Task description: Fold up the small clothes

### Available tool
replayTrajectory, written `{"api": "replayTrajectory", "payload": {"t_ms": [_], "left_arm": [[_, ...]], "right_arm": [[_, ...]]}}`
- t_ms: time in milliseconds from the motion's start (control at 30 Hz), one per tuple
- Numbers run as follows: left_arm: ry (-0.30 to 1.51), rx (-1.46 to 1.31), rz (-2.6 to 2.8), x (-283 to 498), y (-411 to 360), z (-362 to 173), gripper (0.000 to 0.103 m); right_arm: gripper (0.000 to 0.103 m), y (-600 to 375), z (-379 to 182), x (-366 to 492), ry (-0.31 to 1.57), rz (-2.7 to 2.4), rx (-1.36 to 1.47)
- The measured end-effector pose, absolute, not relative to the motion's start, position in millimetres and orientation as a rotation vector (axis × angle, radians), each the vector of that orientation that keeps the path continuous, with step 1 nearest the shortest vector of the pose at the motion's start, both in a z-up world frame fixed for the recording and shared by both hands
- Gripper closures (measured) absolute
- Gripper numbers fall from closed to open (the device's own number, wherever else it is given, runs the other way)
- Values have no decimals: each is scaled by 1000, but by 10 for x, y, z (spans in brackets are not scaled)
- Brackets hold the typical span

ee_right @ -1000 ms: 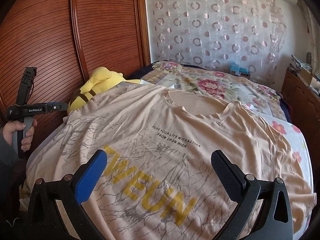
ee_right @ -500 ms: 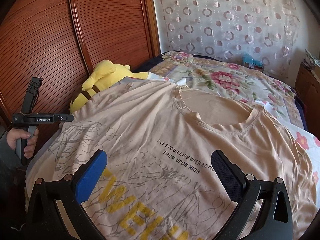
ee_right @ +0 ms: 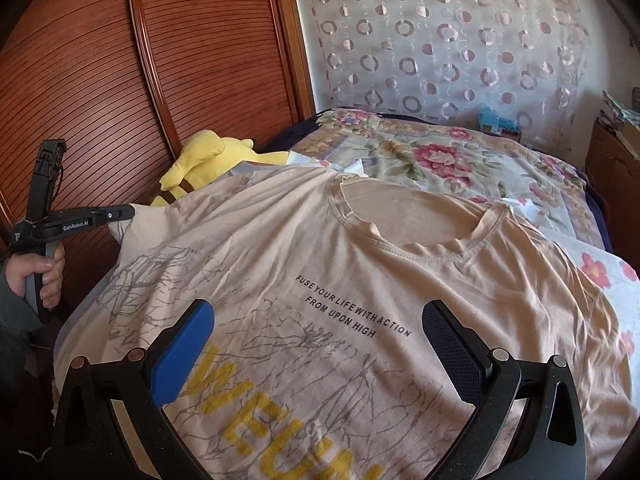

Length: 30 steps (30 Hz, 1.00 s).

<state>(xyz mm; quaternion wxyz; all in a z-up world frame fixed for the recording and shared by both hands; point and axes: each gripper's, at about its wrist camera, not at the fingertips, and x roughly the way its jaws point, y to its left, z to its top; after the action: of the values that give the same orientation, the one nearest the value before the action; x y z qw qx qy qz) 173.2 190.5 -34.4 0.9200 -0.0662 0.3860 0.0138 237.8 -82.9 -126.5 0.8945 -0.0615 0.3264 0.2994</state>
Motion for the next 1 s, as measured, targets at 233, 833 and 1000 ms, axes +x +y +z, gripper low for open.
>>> {"api": "replayTrajectory", "payload": {"t_ms": [233,833,1000], "left_arm": [[786,-108,-143,1854,1380,-155,98],[934,-172,31,2001,2034,-777,49],[949,-151,24,2049,1972,-864,57]], "right_arm": [[0,-999,-1252,2275,671,574,-94],[0,-841,-1297,2354,730,592,-110],[0,-809,-1340,2459,754,604,-122]]}}
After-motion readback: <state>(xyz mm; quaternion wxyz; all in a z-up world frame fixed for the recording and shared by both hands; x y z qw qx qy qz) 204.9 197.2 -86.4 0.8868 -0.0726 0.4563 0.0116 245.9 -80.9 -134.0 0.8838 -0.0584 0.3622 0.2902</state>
